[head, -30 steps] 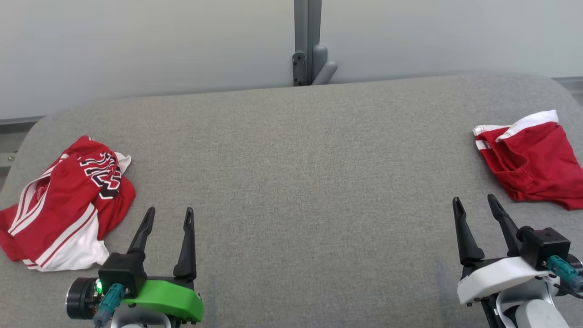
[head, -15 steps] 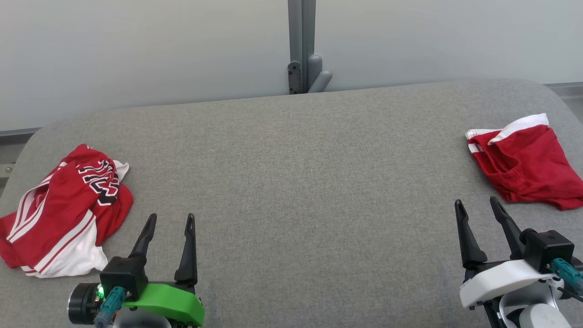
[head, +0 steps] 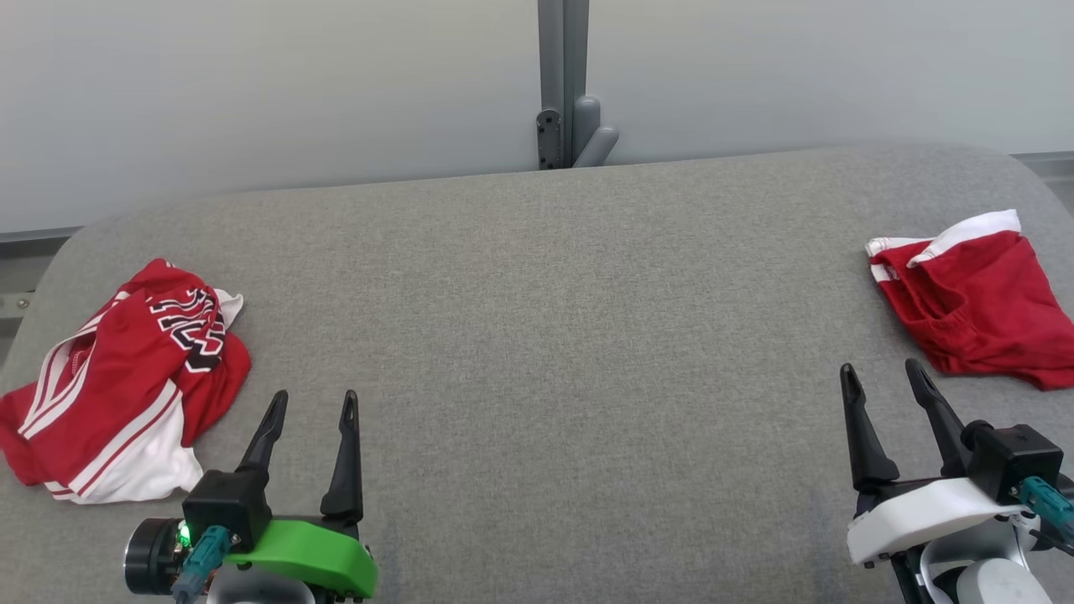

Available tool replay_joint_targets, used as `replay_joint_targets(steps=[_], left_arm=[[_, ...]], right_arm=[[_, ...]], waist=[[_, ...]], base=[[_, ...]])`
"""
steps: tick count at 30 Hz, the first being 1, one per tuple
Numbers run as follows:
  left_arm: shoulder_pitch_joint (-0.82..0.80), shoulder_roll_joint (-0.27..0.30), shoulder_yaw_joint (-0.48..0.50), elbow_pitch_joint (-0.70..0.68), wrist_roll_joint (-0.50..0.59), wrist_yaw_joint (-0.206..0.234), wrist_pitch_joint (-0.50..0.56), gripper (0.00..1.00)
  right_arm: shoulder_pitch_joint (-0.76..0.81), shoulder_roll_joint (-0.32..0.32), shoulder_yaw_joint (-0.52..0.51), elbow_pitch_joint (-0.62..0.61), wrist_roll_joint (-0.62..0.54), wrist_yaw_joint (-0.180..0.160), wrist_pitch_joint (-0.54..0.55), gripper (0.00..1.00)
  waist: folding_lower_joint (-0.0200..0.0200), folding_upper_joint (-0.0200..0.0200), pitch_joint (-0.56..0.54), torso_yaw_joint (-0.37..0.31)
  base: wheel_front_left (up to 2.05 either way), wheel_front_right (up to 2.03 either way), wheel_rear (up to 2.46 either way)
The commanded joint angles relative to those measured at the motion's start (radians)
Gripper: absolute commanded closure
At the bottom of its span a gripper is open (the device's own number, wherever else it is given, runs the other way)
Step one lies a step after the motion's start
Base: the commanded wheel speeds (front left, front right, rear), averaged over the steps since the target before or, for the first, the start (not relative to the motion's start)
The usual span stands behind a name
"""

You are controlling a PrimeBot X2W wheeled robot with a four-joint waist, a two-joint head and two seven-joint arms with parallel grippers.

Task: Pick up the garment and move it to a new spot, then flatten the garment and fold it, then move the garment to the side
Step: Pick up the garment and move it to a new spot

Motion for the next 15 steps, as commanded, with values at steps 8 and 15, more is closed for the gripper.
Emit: replay_joint_targets(steps=[8, 15], left_arm=[[-0.057, -0.005, 0.011, -0.005, -0.003, 0.002, -0.011, 0.00], [-0.114, -0.013, 0.024, 0.007, -0.025, -0.037, -0.027, 0.00]], right_arm=[[0.003, 0.007, 0.000, -0.038, -0.008, -0.001, -0.004, 0.00], [-0.021, 0.015, 0.020, -0.089, -0.013, -0.001, 0.003, 0.00]], waist=[[0.0001, 0.0000, 0.021, 0.095], [0.0001, 0.0000, 0.043, 0.261]], base=[[0.00, 0.00, 0.00], [0.00, 0.00, 0.00]])
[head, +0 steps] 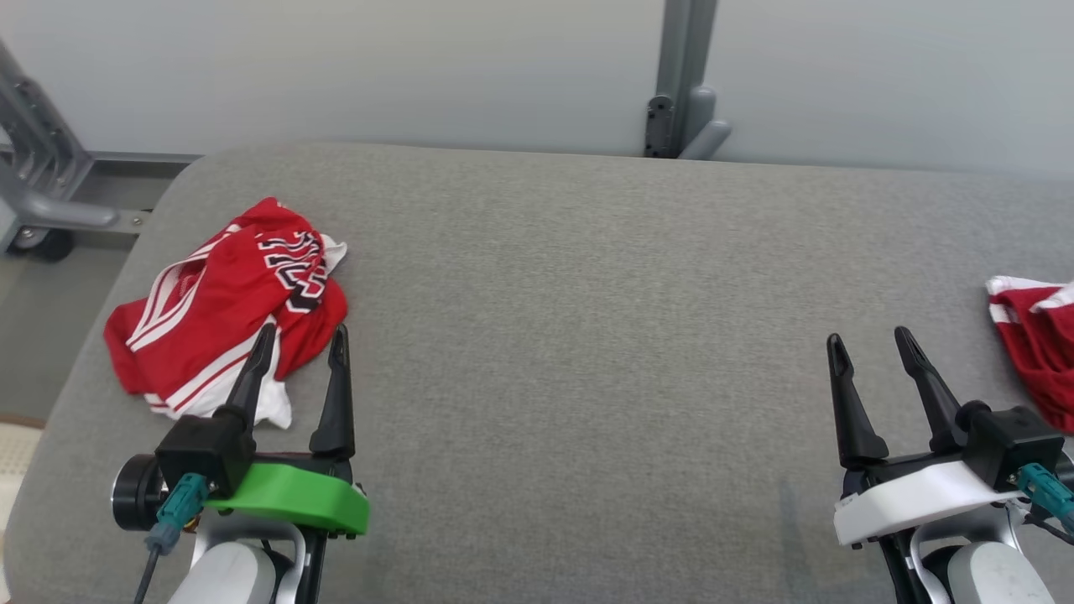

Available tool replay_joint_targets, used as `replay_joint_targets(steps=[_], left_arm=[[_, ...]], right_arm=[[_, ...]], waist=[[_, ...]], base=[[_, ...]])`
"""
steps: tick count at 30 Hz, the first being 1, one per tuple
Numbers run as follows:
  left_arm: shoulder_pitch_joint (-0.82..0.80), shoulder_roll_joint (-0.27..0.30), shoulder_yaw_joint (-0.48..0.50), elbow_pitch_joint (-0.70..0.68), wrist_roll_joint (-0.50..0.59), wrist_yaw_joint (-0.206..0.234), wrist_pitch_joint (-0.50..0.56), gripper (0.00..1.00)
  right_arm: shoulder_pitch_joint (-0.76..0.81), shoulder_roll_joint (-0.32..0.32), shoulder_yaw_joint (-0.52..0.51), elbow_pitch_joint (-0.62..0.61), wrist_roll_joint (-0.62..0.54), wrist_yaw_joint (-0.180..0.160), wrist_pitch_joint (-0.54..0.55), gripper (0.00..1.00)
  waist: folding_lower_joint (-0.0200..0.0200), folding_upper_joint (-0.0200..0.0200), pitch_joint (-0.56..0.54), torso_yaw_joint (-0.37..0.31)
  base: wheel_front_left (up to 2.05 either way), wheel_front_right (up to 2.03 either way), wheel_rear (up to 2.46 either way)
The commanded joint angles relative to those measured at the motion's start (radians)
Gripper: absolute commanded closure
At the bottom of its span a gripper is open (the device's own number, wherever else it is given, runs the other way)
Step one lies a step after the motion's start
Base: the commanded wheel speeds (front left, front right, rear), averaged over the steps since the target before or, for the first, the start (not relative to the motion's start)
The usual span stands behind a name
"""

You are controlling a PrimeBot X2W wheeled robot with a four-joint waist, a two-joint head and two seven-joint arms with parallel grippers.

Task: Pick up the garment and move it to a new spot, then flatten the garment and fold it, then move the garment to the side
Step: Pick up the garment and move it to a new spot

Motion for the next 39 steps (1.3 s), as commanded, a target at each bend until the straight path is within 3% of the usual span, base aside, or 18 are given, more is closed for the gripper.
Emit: replay_joint_targets(steps=[1, 7, 14, 31, 39], left_arm=[[-0.017, -0.002, 0.005, 0.002, -0.006, -0.007, -0.006, 0.00], [-0.039, -0.006, 0.016, 0.015, -0.020, -0.038, -0.018, 0.00], [-0.028, 0.007, 0.029, 0.016, -0.033, -0.071, -0.027, 0.00], [-0.038, 0.005, 0.046, 0.026, -0.013, -0.097, -0.032, 0.00], [-0.090, -0.010, 0.094, 0.023, -0.008, -0.088, -0.033, 0.00]], right_arm=[[-0.012, 0.000, 0.003, -0.011, -0.006, -0.001, 0.003, 0.00], [-0.017, 0.006, 0.015, -0.035, -0.007, -0.001, 0.006, 0.00], [-0.014, 0.015, 0.017, -0.032, -0.001, -0.001, 0.002, 0.00], [0.000, 0.027, 0.008, -0.030, 0.000, -0.001, 0.010, 0.00], [-0.029, 0.005, 0.017, -0.065, -0.011, -0.001, 0.039, 0.00]], waist=[[0.0000, 0.0000, 0.022, 0.118], [0.0000, 0.0000, 0.024, 0.244], [0.0000, 0.0000, 0.016, 0.313], [0.0000, 0.0000, 0.013, 0.338], [0.0000, 0.0000, 0.068, 0.297]], base=[[0.00, 0.00, 0.00], [0.00, 0.00, 0.00], [0.00, 0.00, 0.00], [0.00, 0.00, 0.00], [0.00, 0.00, 0.00]])
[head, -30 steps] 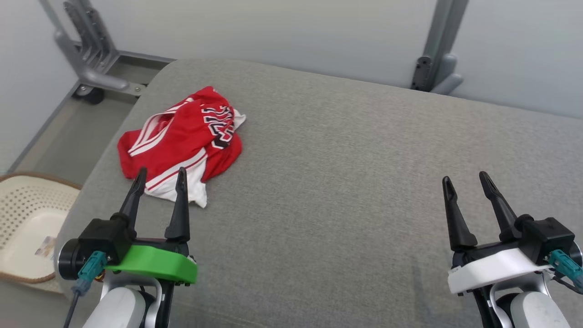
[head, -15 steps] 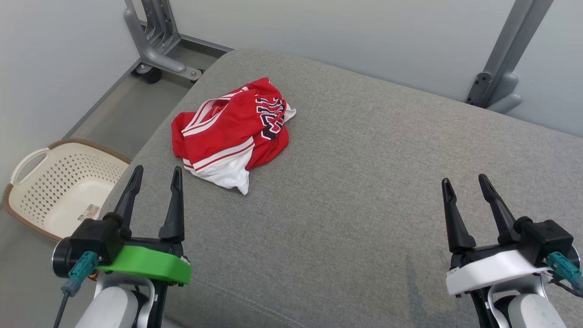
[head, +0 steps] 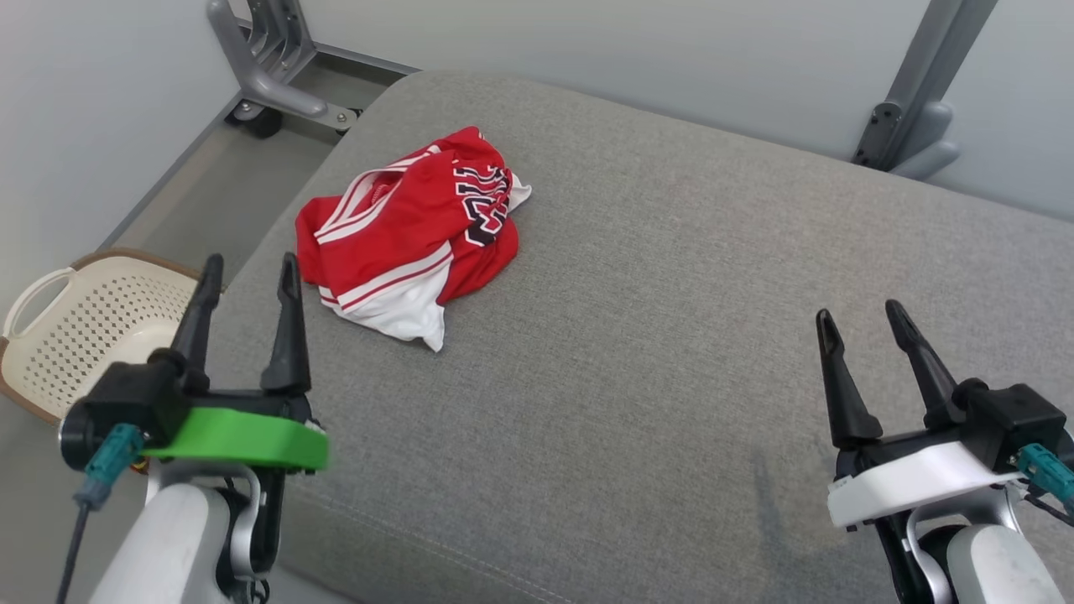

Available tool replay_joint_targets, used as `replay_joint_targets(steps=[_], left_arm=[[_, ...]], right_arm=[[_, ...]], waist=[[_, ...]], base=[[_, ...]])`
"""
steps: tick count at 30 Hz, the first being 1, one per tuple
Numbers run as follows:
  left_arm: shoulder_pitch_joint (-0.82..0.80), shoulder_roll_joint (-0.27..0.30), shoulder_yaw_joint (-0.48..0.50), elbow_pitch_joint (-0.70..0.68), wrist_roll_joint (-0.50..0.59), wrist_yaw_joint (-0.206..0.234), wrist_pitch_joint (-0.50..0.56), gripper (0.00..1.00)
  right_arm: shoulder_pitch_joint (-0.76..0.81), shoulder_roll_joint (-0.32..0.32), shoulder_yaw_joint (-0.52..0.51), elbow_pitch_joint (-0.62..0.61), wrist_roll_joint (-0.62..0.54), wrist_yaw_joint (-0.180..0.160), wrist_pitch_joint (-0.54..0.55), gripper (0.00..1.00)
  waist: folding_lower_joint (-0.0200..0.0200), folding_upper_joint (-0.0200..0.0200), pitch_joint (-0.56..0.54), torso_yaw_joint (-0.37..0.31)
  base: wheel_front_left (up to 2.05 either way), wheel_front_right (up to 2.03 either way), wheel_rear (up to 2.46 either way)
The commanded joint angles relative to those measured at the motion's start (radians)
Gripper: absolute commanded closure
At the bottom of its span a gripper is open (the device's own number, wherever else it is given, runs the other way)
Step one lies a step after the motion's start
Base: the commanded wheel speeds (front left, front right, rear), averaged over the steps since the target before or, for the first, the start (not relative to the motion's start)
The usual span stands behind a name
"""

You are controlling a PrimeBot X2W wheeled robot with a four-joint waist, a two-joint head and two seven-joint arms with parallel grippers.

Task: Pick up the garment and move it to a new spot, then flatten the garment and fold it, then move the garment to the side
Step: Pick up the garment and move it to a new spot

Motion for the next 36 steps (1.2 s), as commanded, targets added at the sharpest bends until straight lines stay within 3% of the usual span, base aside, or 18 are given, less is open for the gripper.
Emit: replay_joint_targets(steps=[1, 9, 17, 27, 28, 29, 30, 36], left_arm=[[-0.031, -0.006, 0.015, -0.001, 0.005, 0.000, -0.006, 0.00], [-0.208, -0.013, 0.071, 0.100, -0.001, -0.066, -0.006, 0.00], [-0.422, -0.011, 0.066, 0.493, -0.046, -0.173, 0.039, 0.00], [-0.517, -0.030, 0.029, 0.853, -0.092, -0.227, 0.107, 0.00], [-0.522, -0.031, 0.024, 0.877, -0.094, -0.230, 0.111, 0.20], [-0.530, -0.029, 0.020, 0.892, -0.089, -0.232, 0.099, 0.89], [-0.539, -0.025, 0.020, 0.909, -0.088, -0.232, 0.085, 1.00], [-0.567, -0.009, 0.032, 0.933, -0.068, -0.219, 0.010, 1.00]], right_arm=[[-0.017, -0.011, 0.001, -0.015, -0.005, -0.001, 0.009, 0.00], [-0.088, -0.063, 0.012, -0.103, -0.003, -0.001, 0.064, 0.00], [-0.146, -0.088, 0.014, -0.132, 0.013, -0.001, 0.068, 0.00], [-0.177, -0.086, 0.029, -0.109, 0.021, -0.001, 0.045, 0.00], [-0.180, -0.084, 0.031, -0.106, 0.021, -0.001, 0.045, 0.00], [-0.183, -0.083, 0.032, -0.103, 0.022, -0.001, 0.045, 0.00], [-0.184, -0.084, 0.033, -0.100, 0.022, -0.001, 0.043, 0.00], [-0.180, -0.082, 0.029, -0.080, 0.021, -0.001, 0.033, 0.00]], waist=[[0.0000, 0.0000, 0.037, -0.034], [0.0000, 0.0000, 0.203, -0.159], [0.0000, 0.0000, 0.333, -0.271], [0.0000, 0.0000, 0.373, -0.310], [0.0000, 0.0000, 0.373, -0.312], [0.0000, 0.0000, 0.374, -0.313], [0.0000, 0.0000, 0.373, -0.313], [0.0000, 0.0000, 0.342, -0.310]], base=[[0.00, 0.00, 0.00], [0.00, 0.00, 0.00], [0.00, 0.00, 0.00], [0.00, 0.00, 0.00], [0.00, 0.00, 0.00], [0.00, 0.00, 0.00], [0.00, 0.00, 0.00], [0.00, 0.00, 0.00]])
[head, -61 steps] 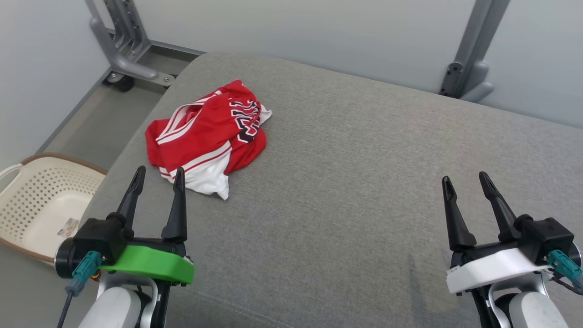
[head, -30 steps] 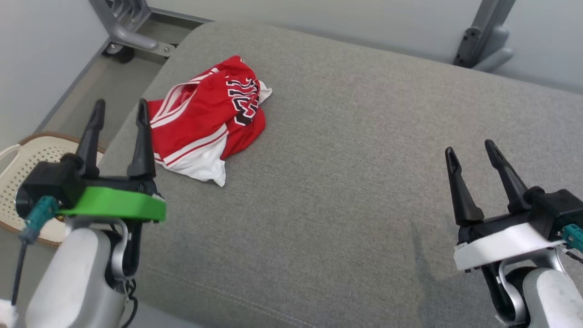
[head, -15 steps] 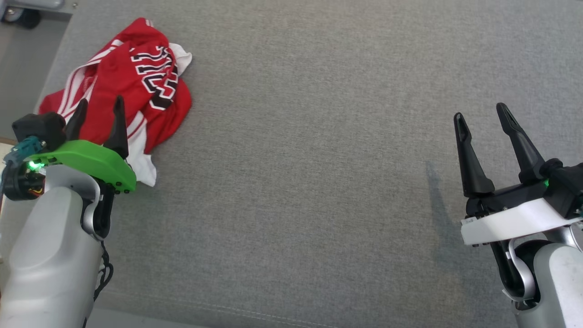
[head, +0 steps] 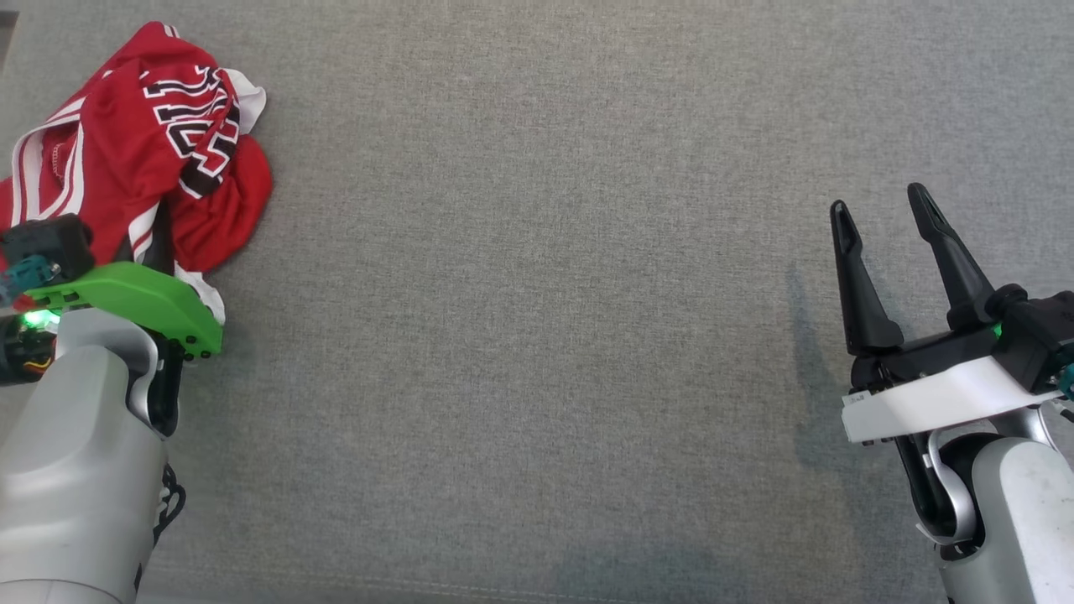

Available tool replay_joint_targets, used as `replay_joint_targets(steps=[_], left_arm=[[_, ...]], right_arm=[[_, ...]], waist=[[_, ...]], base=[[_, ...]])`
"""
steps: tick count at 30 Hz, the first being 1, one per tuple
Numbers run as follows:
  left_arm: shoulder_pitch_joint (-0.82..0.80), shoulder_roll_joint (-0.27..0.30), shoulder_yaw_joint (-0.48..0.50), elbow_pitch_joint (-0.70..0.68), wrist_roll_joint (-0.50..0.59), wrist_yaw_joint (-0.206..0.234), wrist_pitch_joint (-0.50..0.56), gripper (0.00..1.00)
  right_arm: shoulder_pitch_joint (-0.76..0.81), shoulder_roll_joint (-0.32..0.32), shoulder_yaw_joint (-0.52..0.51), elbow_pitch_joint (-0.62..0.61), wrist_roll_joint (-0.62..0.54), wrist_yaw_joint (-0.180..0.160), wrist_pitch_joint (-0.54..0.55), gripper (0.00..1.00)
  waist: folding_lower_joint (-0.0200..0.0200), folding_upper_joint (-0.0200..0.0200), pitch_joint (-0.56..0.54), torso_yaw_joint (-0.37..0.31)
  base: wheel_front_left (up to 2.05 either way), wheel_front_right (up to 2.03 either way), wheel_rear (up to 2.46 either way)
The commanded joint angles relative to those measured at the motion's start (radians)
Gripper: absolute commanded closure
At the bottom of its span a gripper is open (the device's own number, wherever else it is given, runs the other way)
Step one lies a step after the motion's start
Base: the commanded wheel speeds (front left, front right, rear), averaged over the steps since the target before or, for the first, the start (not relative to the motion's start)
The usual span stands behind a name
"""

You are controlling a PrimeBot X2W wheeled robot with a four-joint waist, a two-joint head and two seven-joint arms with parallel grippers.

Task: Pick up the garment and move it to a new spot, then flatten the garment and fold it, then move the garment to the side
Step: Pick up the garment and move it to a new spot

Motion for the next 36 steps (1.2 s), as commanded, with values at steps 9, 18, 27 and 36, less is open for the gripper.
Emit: replay_joint_targets(steps=[9, 18, 27, 36], left_arm=[[0.117, 0.037, 0.102, -0.306, 0.098, 0.099, -0.017, 1.00], [0.437, 0.016, 0.143, -0.772, 0.169, 0.192, -0.017, 1.00], [0.699, 0.030, 0.106, -1.119, 0.206, 0.287, 0.076, 1.00], [0.686, -0.005, 0.020, -1.190, 0.225, 0.283, 0.141, 1.00]], right_arm=[[0.051, 0.027, -0.015, 0.050, -0.011, -0.001, -0.037, 0.00], [0.107, 0.064, -0.032, 0.073, -0.020, -0.001, -0.061, 0.00], [0.143, 0.087, -0.055, 0.079, -0.036, -0.001, -0.074, 0.00], [0.130, 0.097, -0.041, 0.085, -0.021, -0.001, -0.078, 0.00]], waist=[[-0.0001, 0.0000, -0.159, -0.001], [-0.0001, 0.0000, -0.269, -0.053], [-0.0001, 0.0000, -0.306, -0.144], [-0.0001, 0.0000, -0.281, -0.282]], base=[[0.00, 0.00, 0.00], [0.00, 0.00, 0.00], [0.00, 0.00, 0.00], [0.00, 0.00, 0.00]])
